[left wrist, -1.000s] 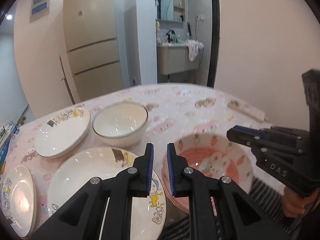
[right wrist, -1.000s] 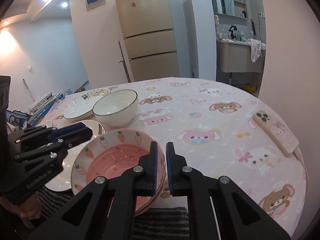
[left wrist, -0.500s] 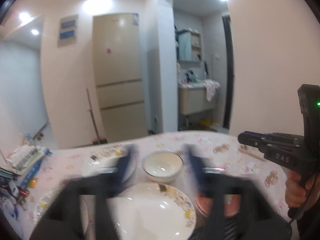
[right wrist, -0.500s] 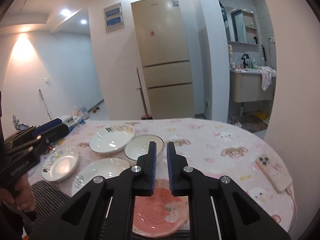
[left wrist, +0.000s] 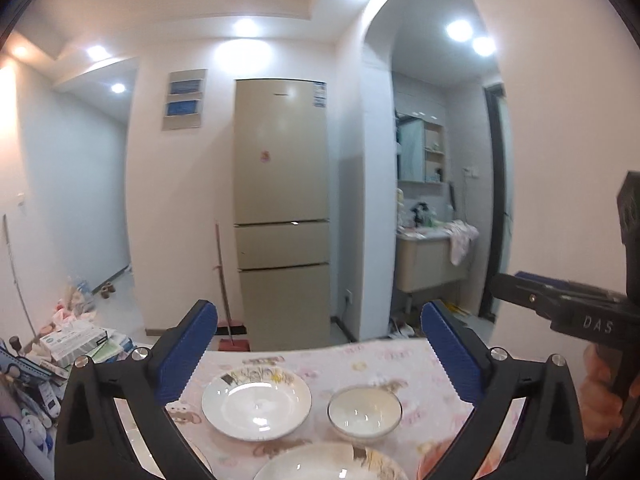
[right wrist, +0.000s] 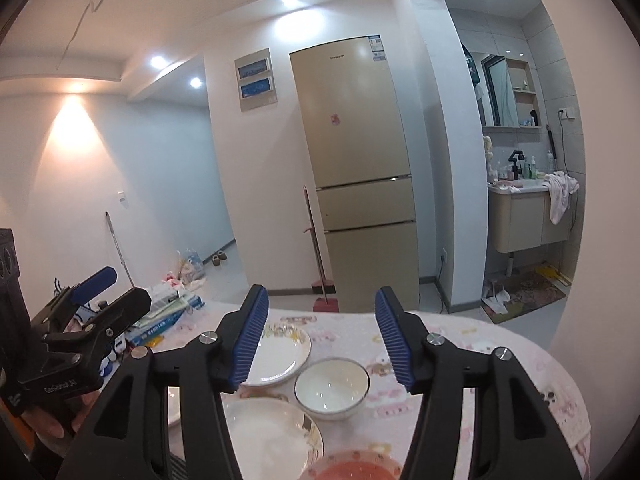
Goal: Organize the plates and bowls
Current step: 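Move both grippers to the white black-rimmed bowl and grasp its rim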
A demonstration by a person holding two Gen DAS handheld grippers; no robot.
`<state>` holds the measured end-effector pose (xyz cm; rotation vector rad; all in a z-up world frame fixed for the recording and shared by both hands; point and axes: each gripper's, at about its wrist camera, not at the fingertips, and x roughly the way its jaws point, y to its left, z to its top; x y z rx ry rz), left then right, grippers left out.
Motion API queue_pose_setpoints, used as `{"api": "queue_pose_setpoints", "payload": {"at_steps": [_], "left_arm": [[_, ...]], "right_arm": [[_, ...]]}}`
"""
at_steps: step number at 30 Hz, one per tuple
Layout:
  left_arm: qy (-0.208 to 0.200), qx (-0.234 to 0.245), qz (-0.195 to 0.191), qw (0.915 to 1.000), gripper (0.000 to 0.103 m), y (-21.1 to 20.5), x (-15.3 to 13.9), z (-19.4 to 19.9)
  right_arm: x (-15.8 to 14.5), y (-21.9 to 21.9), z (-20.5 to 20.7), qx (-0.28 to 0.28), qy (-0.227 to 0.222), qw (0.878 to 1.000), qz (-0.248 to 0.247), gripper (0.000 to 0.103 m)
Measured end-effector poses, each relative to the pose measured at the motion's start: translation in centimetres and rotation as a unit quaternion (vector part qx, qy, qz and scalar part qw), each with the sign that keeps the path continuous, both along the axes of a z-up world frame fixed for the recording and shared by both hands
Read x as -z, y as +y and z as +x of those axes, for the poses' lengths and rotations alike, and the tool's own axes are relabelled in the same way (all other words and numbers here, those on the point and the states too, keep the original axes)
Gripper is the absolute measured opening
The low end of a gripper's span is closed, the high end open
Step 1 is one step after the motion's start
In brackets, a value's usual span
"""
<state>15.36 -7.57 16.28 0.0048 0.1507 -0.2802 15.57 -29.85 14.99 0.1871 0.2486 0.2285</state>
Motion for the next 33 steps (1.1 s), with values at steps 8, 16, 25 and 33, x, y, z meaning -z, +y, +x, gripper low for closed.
{"api": "queue_pose_setpoints", "payload": {"at_steps": [8, 16, 25, 33], "left_arm": [[0.055, -0.001, -0.009, 0.9984, 0.103, -1.3, 0.5, 5.8], [0.197, 0.007, 0.03, 0.98, 0.103, -3.0, 6.4, 11.9], [0.304, 0.013, 0.009, 0.9527, 0.096, -2.9, 15.2, 18.1], [0.38, 0.045, -0.006, 0.9237, 0.076, -3.2, 18.6, 20.0]], "right_arm": [[-0.5, -1.5, 5.9, -0.012, 0.044, 0.998, 0.041, 0.055], [5.5, -1.9, 12.4, -0.027, 0.198, 0.98, 0.023, 0.055], [13.1, -2.5, 18.9, -0.034, 0.333, 0.942, 0.037, 0.055], [17.7, -0.9, 21.3, -0.04, 0.403, 0.914, 0.025, 0.053]]}}
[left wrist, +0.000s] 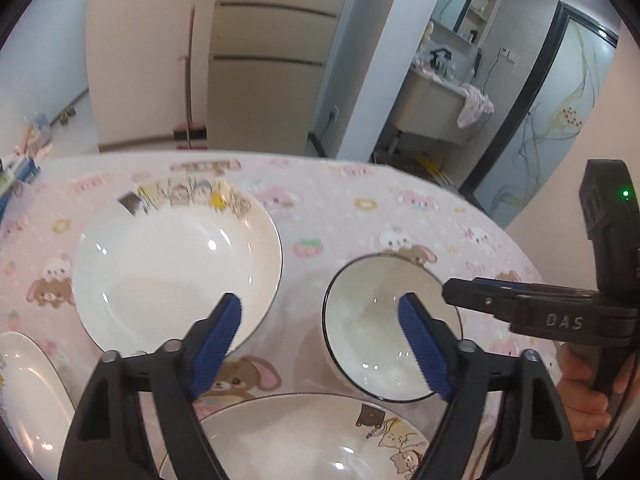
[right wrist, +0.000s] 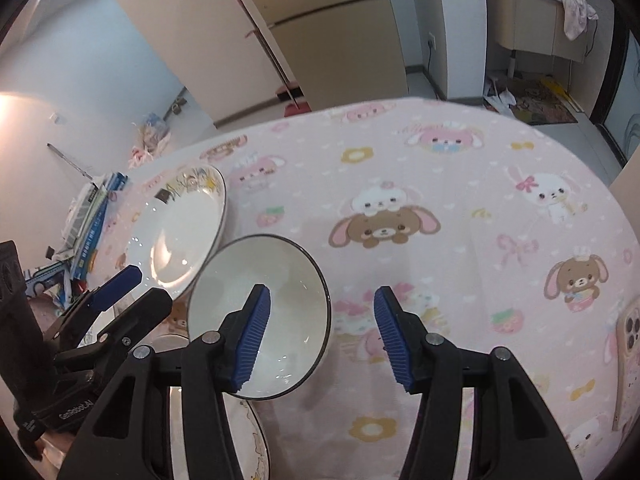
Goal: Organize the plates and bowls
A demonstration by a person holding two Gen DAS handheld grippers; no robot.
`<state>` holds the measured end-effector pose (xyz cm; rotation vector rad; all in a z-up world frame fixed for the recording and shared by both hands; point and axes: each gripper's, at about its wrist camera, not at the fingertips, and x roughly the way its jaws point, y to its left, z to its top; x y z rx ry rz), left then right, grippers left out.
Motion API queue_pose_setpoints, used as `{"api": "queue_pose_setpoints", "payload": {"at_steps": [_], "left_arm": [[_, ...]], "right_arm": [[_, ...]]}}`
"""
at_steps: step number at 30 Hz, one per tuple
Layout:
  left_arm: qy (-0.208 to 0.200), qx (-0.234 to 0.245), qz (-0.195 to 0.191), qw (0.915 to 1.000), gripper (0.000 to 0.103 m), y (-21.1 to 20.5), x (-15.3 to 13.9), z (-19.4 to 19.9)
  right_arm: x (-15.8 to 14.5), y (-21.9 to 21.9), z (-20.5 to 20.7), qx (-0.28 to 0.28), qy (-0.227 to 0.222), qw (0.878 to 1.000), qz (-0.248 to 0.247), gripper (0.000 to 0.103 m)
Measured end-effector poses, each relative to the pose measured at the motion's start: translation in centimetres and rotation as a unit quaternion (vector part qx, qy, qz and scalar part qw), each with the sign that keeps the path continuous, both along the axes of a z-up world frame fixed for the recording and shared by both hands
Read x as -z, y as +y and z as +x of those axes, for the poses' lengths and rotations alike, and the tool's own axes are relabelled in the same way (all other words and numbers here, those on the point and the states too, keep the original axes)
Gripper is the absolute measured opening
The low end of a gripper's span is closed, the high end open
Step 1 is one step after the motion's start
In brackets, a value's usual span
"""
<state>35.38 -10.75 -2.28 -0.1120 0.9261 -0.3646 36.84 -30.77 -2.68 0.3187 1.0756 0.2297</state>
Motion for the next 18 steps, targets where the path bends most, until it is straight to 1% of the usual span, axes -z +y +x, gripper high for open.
{"api": "queue_pose_setpoints", "payload": {"at_steps": [1, 3, 5, 6, 7, 9, 10, 11, 12, 13, 14, 16, 18], "left_arm": [[0.009, 0.0, 0.003, 1.0, 0.072, 0.0, 0.4, 0.2], [0.023, 0.004, -0.002, 0.9997, 0.068, -0.1, 1.1, 0.4], [0.038, 0.009, -0.008, 0.9992, 0.055, 0.0, 1.7, 0.6], [0.052, 0.015, -0.018, 0.9984, 0.054, 0.0, 2.2, 0.8], [0.061, 0.018, -0.027, 0.9976, 0.05, 0.0, 2.5, 0.9], [0.081, 0.023, -0.044, 0.9954, 0.041, 0.1, 3.4, 1.4], [0.089, 0.027, -0.046, 0.9946, 0.034, 0.0, 3.9, 1.5], [0.091, 0.028, -0.043, 0.9945, 0.031, -0.1, 4.2, 1.6], [0.09, 0.028, -0.039, 0.9947, 0.03, -0.3, 4.3, 1.5], [0.09, 0.03, -0.037, 0.9948, 0.029, -0.4, 4.4, 1.5], [0.089, 0.034, -0.037, 0.9947, 0.025, -0.5, 4.4, 1.4], [0.086, 0.04, -0.036, 0.9948, 0.021, -0.9, 4.4, 1.3], [0.08, 0.041, -0.026, 0.9956, 0.021, -1.1, 4.3, 1.2]], "right_arm": [[0.5, 0.1, 0.2, -0.003, 0.007, 1.0, 0.001, 0.051], [1.2, 0.6, 0.3, -0.012, 0.023, 1.0, 0.0, 0.048], [1.8, 0.8, 0.4, -0.012, 0.034, 0.999, -0.007, 0.042], [2.0, 0.8, 0.6, -0.011, 0.037, 0.999, -0.012, 0.038], [2.3, 0.9, 0.5, -0.007, 0.039, 0.999, -0.021, 0.031], [2.3, 1.1, 0.6, -0.002, 0.035, 0.999, -0.041, 0.022], [2.4, 1.2, 0.7, 0.0, 0.032, 0.998, -0.049, 0.021], [2.4, 1.2, 0.7, 0.0, 0.032, 0.998, -0.051, 0.02], [2.5, 1.1, 0.7, -0.002, 0.034, 0.998, -0.045, 0.016], [2.6, 1.1, 0.8, -0.005, 0.037, 0.999, -0.039, 0.015], [2.7, 1.2, 0.8, -0.006, 0.039, 0.999, -0.037, 0.014], [2.8, 1.4, 0.9, -0.009, 0.038, 0.999, -0.037, 0.011], [2.9, 1.7, 0.9, -0.011, 0.039, 0.998, -0.037, 0.009]]}}
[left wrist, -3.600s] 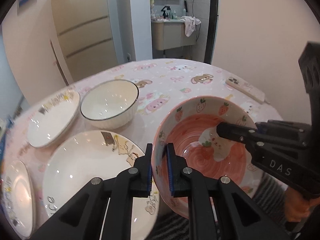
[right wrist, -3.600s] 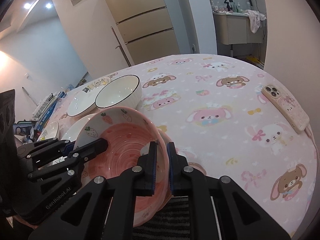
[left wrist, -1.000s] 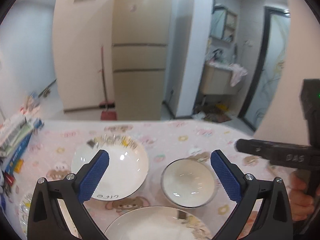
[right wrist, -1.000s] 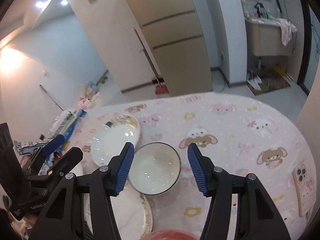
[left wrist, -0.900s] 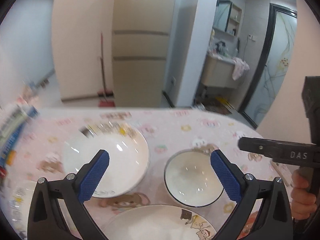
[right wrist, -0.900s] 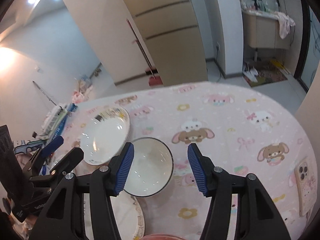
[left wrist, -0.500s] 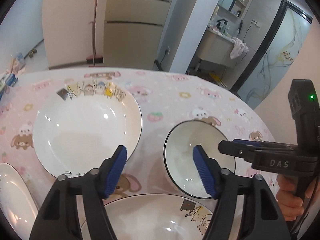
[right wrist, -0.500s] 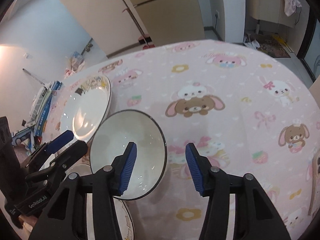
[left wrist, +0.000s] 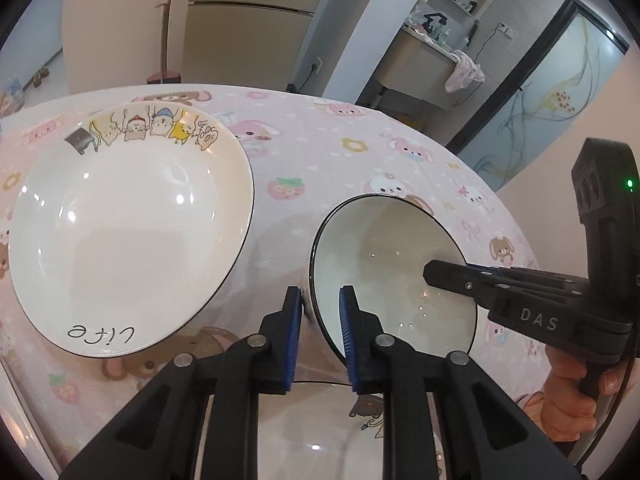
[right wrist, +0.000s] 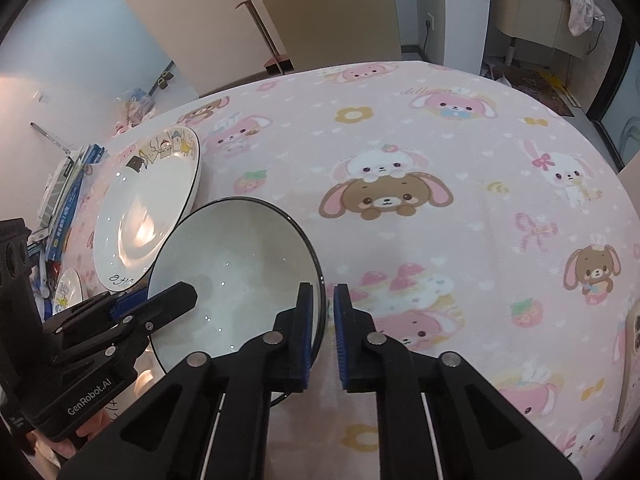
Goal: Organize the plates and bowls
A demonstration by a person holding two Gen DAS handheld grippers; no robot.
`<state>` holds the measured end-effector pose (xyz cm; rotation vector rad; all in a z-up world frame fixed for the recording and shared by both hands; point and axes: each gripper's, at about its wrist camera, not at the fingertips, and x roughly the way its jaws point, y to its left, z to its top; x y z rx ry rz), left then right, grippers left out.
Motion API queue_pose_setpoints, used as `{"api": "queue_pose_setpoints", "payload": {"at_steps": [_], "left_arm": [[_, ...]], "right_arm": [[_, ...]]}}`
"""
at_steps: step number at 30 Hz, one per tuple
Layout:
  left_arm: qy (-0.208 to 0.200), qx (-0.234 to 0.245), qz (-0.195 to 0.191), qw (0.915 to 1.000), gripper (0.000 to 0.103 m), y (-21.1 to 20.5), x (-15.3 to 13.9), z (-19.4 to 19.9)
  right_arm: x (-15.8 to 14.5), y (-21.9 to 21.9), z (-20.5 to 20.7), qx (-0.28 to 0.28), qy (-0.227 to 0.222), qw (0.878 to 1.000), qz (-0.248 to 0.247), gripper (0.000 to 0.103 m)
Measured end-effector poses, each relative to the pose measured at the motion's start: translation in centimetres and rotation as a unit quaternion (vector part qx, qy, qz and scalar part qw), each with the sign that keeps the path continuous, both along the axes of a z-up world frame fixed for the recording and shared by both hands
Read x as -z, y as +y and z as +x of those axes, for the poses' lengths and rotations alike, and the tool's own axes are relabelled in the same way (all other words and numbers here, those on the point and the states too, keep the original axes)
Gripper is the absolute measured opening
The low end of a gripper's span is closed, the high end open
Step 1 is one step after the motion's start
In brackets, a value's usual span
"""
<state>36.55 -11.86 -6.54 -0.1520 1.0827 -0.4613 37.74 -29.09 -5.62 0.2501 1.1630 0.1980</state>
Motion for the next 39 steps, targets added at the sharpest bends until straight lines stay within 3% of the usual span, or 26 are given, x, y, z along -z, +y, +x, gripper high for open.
{"api": "queue_pose_setpoints", "payload": {"at_steps": [4, 12, 18, 22, 25, 29, 32, 39], "left_arm": [[-0.008, 0.002, 0.012, 0.9999, 0.02, -0.4, -0.1, -0.2], [0.017, 0.002, -0.004, 0.9999, 0.021, -0.2, 0.3, 0.6], [0.006, 0.005, 0.025, 0.9997, 0.022, -1.2, 0.3, 0.6], [0.07, -0.021, 0.024, 0.997, 0.022, -1.7, 1.8, 1.3], [0.045, -0.006, 0.052, 0.9976, 0.022, -2.4, 2.0, 1.1], [0.042, -0.009, 0.045, 0.9981, 0.021, -2.2, 2.1, 1.0], [0.033, -0.012, 0.031, 0.9989, 0.02, -1.7, 2.1, 0.7], [-0.008, -0.028, 0.015, 0.9995, 0.017, -0.8, -0.5, 0.0]], "right_arm": [[0.6, 0.1, 0.2, -0.001, 0.011, 1.0, 0.011, 0.009], [0.9, 0.5, 0.3, 0.003, 0.011, 1.0, 0.004, 0.009], [1.4, 0.6, 0.6, -0.001, 0.019, 1.0, 0.005, 0.01], [1.4, 1.3, 0.5, -0.002, 0.015, 1.0, -0.013, 0.011], [1.3, 1.4, 0.4, -0.002, 0.013, 1.0, -0.016, 0.011], [1.4, 1.5, 0.3, -0.003, 0.011, 1.0, -0.021, 0.011], [1.4, 0.6, 0.4, 0.008, 0.026, 1.0, 0.01, 0.01], [-0.6, 1.3, -0.7, 0.008, -0.019, 1.0, 0.0, 0.01]]}}
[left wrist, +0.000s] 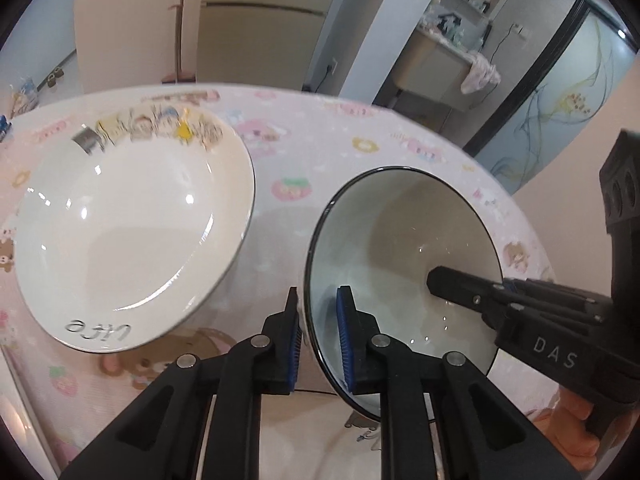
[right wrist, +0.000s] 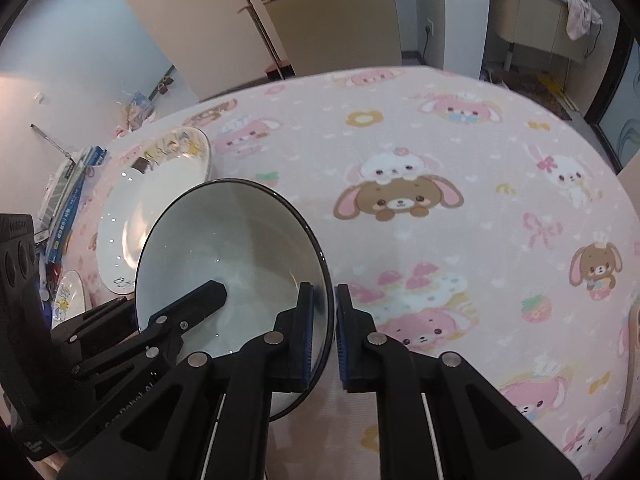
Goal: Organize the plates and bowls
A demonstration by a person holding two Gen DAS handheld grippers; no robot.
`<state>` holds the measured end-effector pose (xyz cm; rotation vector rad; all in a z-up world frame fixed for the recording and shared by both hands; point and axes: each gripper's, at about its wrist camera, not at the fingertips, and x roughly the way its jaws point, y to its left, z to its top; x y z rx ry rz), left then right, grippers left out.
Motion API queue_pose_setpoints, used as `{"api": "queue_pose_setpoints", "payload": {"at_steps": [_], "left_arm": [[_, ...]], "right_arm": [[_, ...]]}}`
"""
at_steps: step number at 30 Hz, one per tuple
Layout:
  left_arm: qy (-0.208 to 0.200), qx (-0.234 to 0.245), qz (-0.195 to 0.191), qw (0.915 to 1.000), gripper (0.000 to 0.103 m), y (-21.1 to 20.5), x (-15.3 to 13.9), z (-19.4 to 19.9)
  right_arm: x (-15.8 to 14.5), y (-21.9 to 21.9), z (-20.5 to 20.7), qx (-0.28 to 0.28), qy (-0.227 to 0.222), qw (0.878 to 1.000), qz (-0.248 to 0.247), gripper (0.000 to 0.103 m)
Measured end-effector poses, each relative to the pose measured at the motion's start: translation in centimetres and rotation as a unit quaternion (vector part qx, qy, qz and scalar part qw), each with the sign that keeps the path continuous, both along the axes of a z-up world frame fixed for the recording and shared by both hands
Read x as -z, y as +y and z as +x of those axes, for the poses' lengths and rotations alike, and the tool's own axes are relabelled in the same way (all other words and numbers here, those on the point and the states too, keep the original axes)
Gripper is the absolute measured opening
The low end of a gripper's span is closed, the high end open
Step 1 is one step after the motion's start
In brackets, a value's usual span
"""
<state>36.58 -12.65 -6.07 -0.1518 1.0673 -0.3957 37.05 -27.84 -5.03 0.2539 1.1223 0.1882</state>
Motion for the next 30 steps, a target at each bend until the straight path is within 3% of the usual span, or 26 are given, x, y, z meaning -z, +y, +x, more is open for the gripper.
{"api": "queue_pose_setpoints", "payload": {"at_steps": [9, 20, 26, 30], "left_arm": [[-0.067, -0.003, 0.04, 0.9969, 0.016, 0.4, -5.8, -3.2], [-0.184, 0.0, 0.014, 0.9828, 0.016, 1.1, -15.1, -9.2], [-0.209, 0.026, 0.023, 0.9773, 0.016, -0.3, -19.3, -12.3], [-0.218, 0.03, 0.004, 0.9755, 0.016, -0.8, -20.8, -14.6]], "right_arm": [[-4.2, -0.2, -2.6, -0.002, -0.04, 0.998, 0.047, 0.01], [-12.2, -0.3, -8.6, -0.017, -0.165, 0.984, 0.064, 0.01], [-14.9, -2.4, -11.6, 0.0, -0.193, 0.976, 0.102, 0.008], [-16.8, -2.9, -14.6, 0.011, -0.22, 0.972, 0.085, 0.008]]}}
